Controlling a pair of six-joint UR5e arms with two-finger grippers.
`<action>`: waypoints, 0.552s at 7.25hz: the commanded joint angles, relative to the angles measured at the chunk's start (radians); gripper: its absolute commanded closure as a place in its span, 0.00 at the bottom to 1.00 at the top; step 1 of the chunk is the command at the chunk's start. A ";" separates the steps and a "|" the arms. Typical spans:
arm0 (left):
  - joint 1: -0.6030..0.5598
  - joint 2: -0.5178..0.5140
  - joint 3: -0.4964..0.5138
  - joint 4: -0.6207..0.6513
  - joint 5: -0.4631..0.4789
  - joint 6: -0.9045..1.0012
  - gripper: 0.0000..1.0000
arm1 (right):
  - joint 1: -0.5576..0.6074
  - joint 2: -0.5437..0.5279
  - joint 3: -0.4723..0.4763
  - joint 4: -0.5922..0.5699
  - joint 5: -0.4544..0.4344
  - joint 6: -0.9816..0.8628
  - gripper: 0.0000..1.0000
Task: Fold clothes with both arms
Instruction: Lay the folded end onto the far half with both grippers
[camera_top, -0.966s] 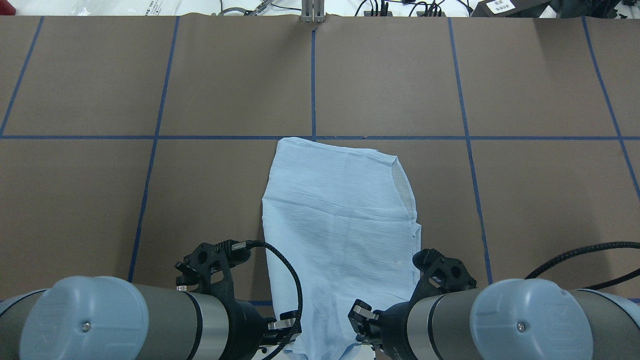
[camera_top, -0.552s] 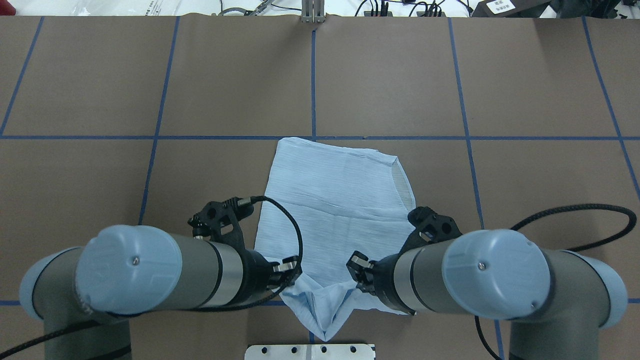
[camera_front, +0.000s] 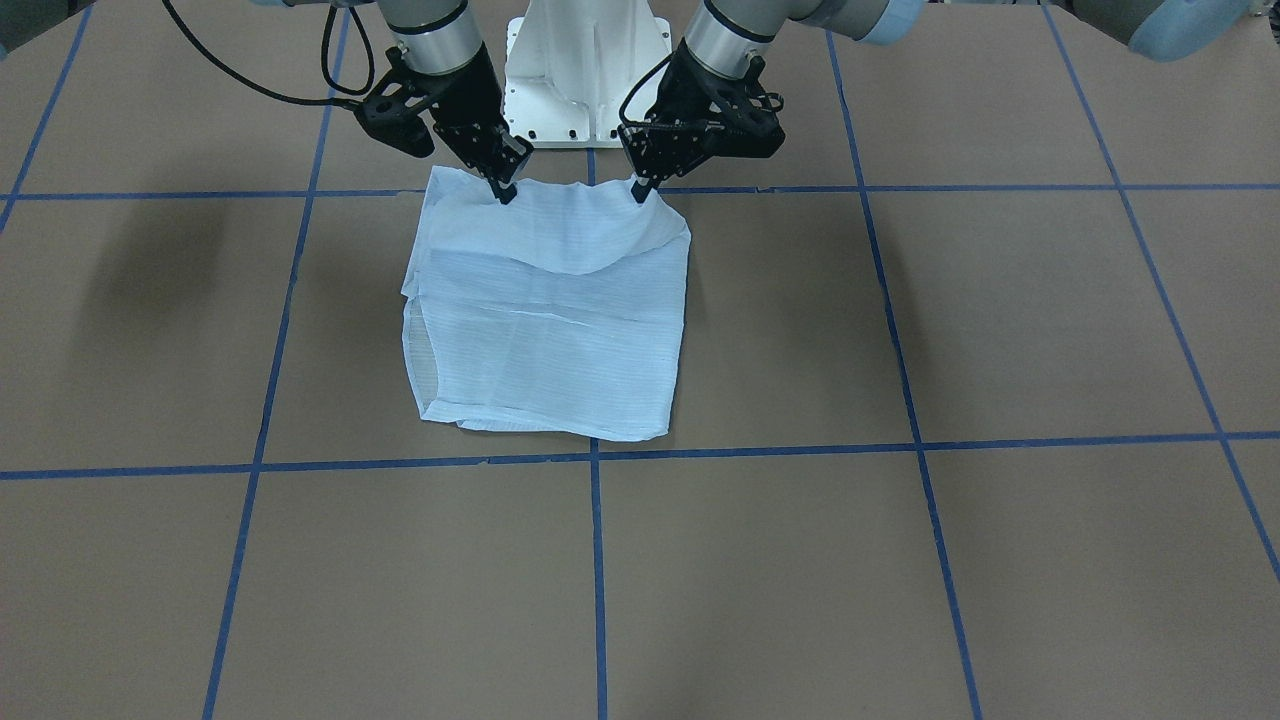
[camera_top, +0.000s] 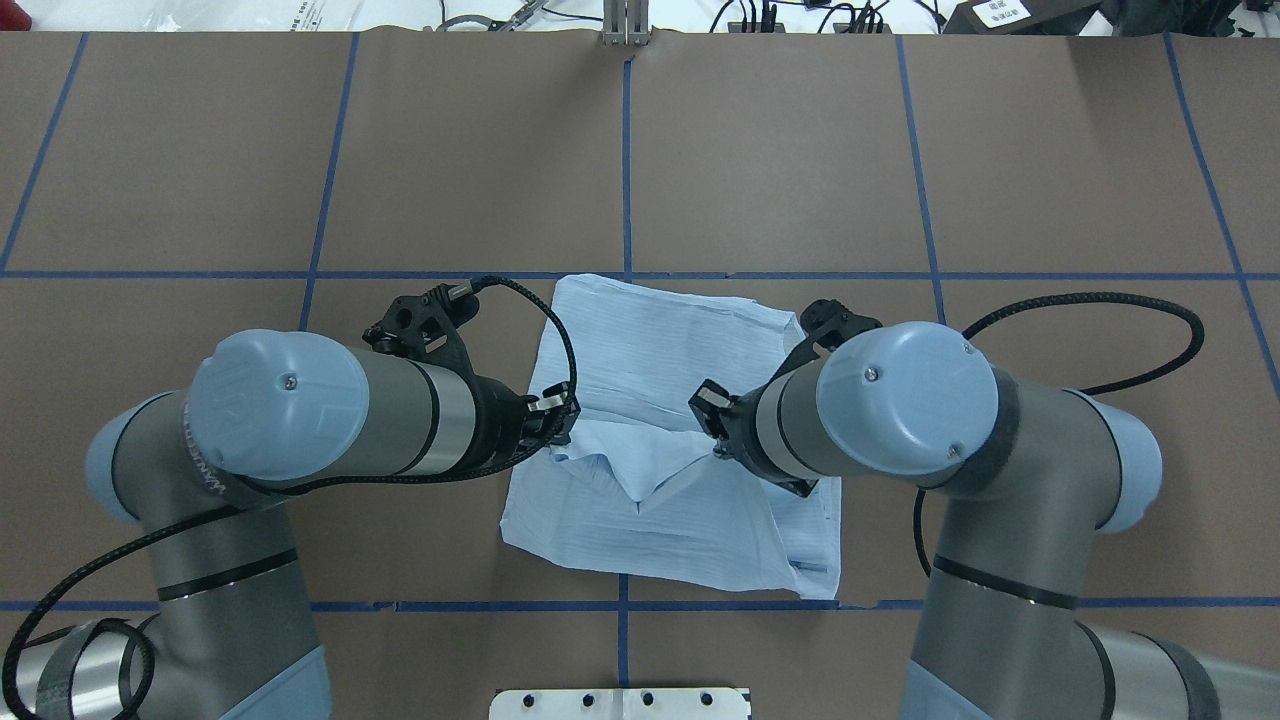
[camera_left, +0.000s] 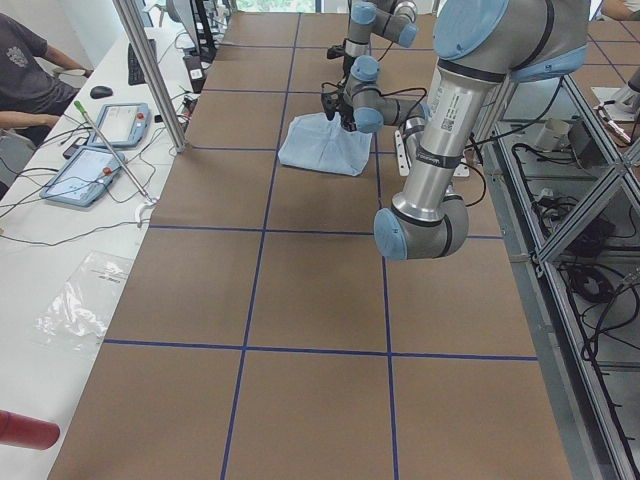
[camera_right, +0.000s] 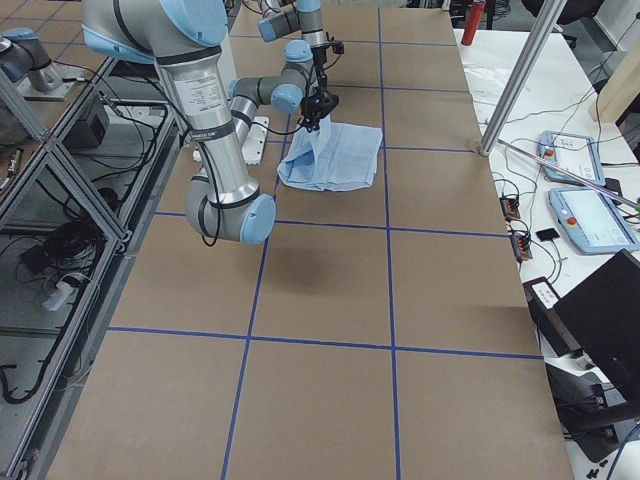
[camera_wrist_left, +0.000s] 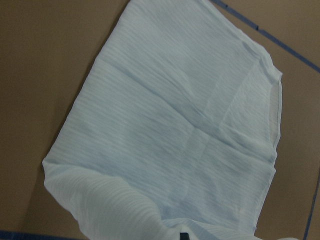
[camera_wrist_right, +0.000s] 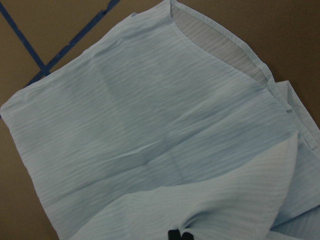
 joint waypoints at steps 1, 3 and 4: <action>-0.030 -0.020 0.121 -0.133 0.003 -0.003 1.00 | 0.095 0.055 -0.098 0.001 0.001 -0.048 1.00; -0.085 -0.095 0.244 -0.197 0.001 0.001 1.00 | 0.138 0.100 -0.146 0.001 0.016 -0.058 1.00; -0.118 -0.095 0.278 -0.249 0.001 0.003 1.00 | 0.141 0.109 -0.175 0.001 0.018 -0.068 1.00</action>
